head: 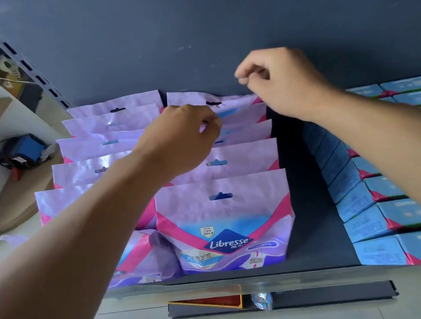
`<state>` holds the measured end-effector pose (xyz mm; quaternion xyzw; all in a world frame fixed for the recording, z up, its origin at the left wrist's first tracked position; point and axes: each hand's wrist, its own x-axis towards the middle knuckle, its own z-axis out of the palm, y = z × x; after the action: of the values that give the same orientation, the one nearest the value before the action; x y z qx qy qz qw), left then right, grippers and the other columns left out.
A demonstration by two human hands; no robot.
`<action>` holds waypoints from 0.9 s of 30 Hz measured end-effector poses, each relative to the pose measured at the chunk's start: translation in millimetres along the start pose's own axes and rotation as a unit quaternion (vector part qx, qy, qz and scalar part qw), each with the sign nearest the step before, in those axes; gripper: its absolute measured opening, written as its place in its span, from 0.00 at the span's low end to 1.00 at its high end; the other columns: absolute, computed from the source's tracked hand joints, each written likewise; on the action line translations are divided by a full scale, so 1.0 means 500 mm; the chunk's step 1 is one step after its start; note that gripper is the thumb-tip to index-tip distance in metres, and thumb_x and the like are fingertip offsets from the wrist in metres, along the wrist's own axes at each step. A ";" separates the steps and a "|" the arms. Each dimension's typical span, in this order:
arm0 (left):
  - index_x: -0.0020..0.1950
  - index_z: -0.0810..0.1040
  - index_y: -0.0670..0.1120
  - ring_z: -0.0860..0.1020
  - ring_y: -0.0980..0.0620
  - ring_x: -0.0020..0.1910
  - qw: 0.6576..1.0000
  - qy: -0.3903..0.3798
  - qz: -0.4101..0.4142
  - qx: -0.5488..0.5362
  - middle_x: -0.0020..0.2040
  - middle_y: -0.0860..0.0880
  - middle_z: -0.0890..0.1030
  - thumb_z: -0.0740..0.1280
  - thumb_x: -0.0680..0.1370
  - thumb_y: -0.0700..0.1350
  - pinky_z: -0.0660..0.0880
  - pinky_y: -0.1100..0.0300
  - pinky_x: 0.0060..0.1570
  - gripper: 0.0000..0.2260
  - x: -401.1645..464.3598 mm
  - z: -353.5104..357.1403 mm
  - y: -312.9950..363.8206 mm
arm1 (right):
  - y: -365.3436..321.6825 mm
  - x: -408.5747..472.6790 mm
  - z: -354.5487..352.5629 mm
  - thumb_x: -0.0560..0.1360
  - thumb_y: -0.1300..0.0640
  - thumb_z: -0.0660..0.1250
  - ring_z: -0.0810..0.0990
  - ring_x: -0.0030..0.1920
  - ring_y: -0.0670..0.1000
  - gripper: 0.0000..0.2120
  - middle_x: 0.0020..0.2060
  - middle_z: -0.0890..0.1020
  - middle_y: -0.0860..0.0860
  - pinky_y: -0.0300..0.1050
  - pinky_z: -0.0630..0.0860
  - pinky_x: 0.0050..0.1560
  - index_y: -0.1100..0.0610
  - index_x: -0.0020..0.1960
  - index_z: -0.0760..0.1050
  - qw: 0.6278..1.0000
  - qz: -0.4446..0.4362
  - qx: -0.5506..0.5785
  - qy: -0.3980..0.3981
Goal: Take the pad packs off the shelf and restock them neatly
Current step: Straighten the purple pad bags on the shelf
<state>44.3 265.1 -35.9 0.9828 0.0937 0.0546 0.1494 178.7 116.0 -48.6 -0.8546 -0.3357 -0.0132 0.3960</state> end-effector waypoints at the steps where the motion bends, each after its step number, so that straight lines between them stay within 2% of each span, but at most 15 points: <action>1: 0.55 0.80 0.53 0.77 0.44 0.45 1.000 -0.005 -0.006 -0.003 0.50 0.49 0.83 0.59 0.80 0.53 0.74 0.57 0.44 0.12 -0.005 -0.005 0.000 | 0.012 -0.011 -0.008 0.74 0.64 0.61 0.81 0.45 0.50 0.12 0.45 0.84 0.51 0.41 0.76 0.49 0.55 0.51 0.81 1.000 0.027 -0.016 0.000; 3: 0.68 0.73 0.56 0.75 0.47 0.59 1.000 -0.026 -0.010 0.006 0.65 0.52 0.77 0.59 0.78 0.62 0.69 0.60 0.49 0.21 -0.018 -0.014 -0.004 | 0.043 -0.028 -0.009 0.75 0.63 0.62 0.81 0.49 0.54 0.12 0.48 0.84 0.53 0.42 0.75 0.48 0.55 0.53 0.81 0.992 0.090 -0.072 -0.045; 5: 0.73 0.66 0.58 0.71 0.51 0.66 0.999 -0.052 0.002 0.007 0.70 0.55 0.71 0.58 0.73 0.68 0.69 0.57 0.57 0.30 -0.036 -0.020 -0.003 | 0.076 -0.033 0.005 0.73 0.59 0.65 0.81 0.50 0.58 0.06 0.47 0.83 0.54 0.42 0.71 0.43 0.54 0.48 0.80 0.979 0.143 -0.109 -0.092; 6: 0.73 0.64 0.59 0.70 0.52 0.67 0.998 -0.065 0.010 0.010 0.71 0.56 0.70 0.59 0.72 0.69 0.69 0.55 0.60 0.32 -0.045 -0.021 -0.001 | 0.084 -0.034 0.016 0.73 0.57 0.67 0.81 0.48 0.58 0.03 0.45 0.83 0.55 0.42 0.69 0.41 0.56 0.43 0.78 0.976 0.158 -0.111 -0.103; 8: 0.74 0.63 0.60 0.68 0.51 0.70 0.994 -0.092 0.032 0.042 0.73 0.57 0.68 0.60 0.71 0.70 0.69 0.54 0.64 0.33 -0.057 -0.013 0.002 | 0.093 -0.034 0.043 0.72 0.56 0.68 0.82 0.45 0.57 0.06 0.41 0.83 0.55 0.44 0.71 0.38 0.59 0.39 0.77 0.975 0.182 -0.065 -0.109; 11: 0.75 0.63 0.58 0.67 0.50 0.71 0.992 -0.081 0.057 0.079 0.73 0.56 0.68 0.62 0.73 0.68 0.67 0.55 0.65 0.33 -0.060 0.003 0.003 | 0.095 -0.037 0.065 0.71 0.59 0.68 0.83 0.43 0.55 0.03 0.40 0.85 0.53 0.49 0.80 0.41 0.57 0.41 0.81 0.976 0.195 0.013 -0.095; 13: 0.74 0.64 0.57 0.68 0.51 0.70 0.994 -0.058 0.058 0.073 0.72 0.56 0.69 0.61 0.72 0.69 0.68 0.56 0.64 0.33 -0.059 0.002 0.001 | 0.115 -0.043 0.060 0.67 0.60 0.64 0.84 0.44 0.56 0.10 0.40 0.85 0.52 0.54 0.82 0.46 0.53 0.45 0.82 0.973 0.205 0.013 -0.104; 16: 0.71 0.69 0.54 0.70 0.53 0.66 0.998 0.010 0.058 0.013 0.68 0.55 0.74 0.59 0.71 0.69 0.70 0.58 0.60 0.32 -0.083 -0.011 -0.003 | 0.128 -0.070 0.036 0.63 0.55 0.58 0.83 0.49 0.59 0.18 0.46 0.85 0.54 0.60 0.80 0.51 0.51 0.48 0.81 0.973 0.223 0.023 -0.061; 18: 0.69 0.72 0.52 0.71 0.53 0.64 0.993 0.095 0.048 -0.046 0.66 0.55 0.75 0.61 0.73 0.65 0.68 0.63 0.59 0.28 -0.131 -0.020 -0.009 | 0.083 -0.122 0.019 0.66 0.52 0.56 0.81 0.52 0.62 0.17 0.48 0.83 0.58 0.64 0.78 0.53 0.58 0.48 0.76 0.969 0.231 0.075 0.043; 20: 0.68 0.72 0.49 0.71 0.52 0.65 0.977 0.194 0.015 -0.090 0.65 0.55 0.74 0.66 0.75 0.58 0.64 0.67 0.61 0.25 -0.202 -0.023 -0.017 | 0.025 -0.200 0.010 0.72 0.49 0.56 0.82 0.49 0.52 0.13 0.45 0.83 0.50 0.55 0.79 0.52 0.54 0.45 0.76 0.959 0.218 0.143 0.115; 22: 0.69 0.70 0.46 0.70 0.50 0.66 0.951 0.284 -0.033 -0.117 0.65 0.53 0.73 0.68 0.75 0.53 0.64 0.63 0.66 0.25 -0.283 -0.020 -0.041 | -0.022 -0.295 0.018 0.76 0.43 0.59 0.78 0.50 0.39 0.11 0.48 0.79 0.41 0.37 0.74 0.51 0.47 0.52 0.74 0.961 0.169 0.188 0.111; 23: 0.70 0.68 0.45 0.70 0.48 0.67 0.938 0.319 -0.050 -0.124 0.66 0.50 0.72 0.70 0.75 0.53 0.65 0.57 0.68 0.26 -0.322 -0.016 -0.057 | -0.037 -0.338 0.027 0.76 0.39 0.61 0.76 0.56 0.38 0.18 0.57 0.77 0.41 0.34 0.72 0.56 0.47 0.61 0.72 0.962 0.155 0.203 0.090; 25: 0.72 0.64 0.45 0.68 0.46 0.69 0.917 0.365 -0.081 -0.135 0.69 0.44 0.69 0.72 0.74 0.53 0.64 0.50 0.71 0.31 -0.394 0.001 -0.094 | -0.044 -0.399 0.045 0.71 0.32 0.65 0.66 0.71 0.42 0.40 0.73 0.65 0.45 0.42 0.67 0.69 0.50 0.76 0.58 0.966 0.159 0.201 0.040; 26: 0.73 0.61 0.44 0.66 0.47 0.71 0.911 0.370 -0.111 -0.145 0.71 0.42 0.66 0.74 0.72 0.54 0.62 0.54 0.72 0.36 -0.422 0.013 -0.112 | -0.045 -0.416 0.051 0.68 0.31 0.67 0.61 0.74 0.43 0.47 0.76 0.60 0.46 0.43 0.63 0.72 0.49 0.78 0.52 0.967 0.166 0.192 0.017; 27: 0.75 0.57 0.44 0.64 0.50 0.72 0.906 0.360 -0.155 -0.159 0.73 0.42 0.63 0.75 0.70 0.56 0.59 0.60 0.73 0.41 -0.446 0.026 -0.126 | -0.046 -0.427 0.058 0.66 0.32 0.69 0.58 0.75 0.43 0.51 0.78 0.57 0.46 0.39 0.60 0.71 0.49 0.79 0.48 0.967 0.172 0.185 -0.010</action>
<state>-182.1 275.8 -85.3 0.8324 0.2825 0.3955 0.2661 -7.4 26.2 -114.8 -0.8115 -0.1839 0.1261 0.5401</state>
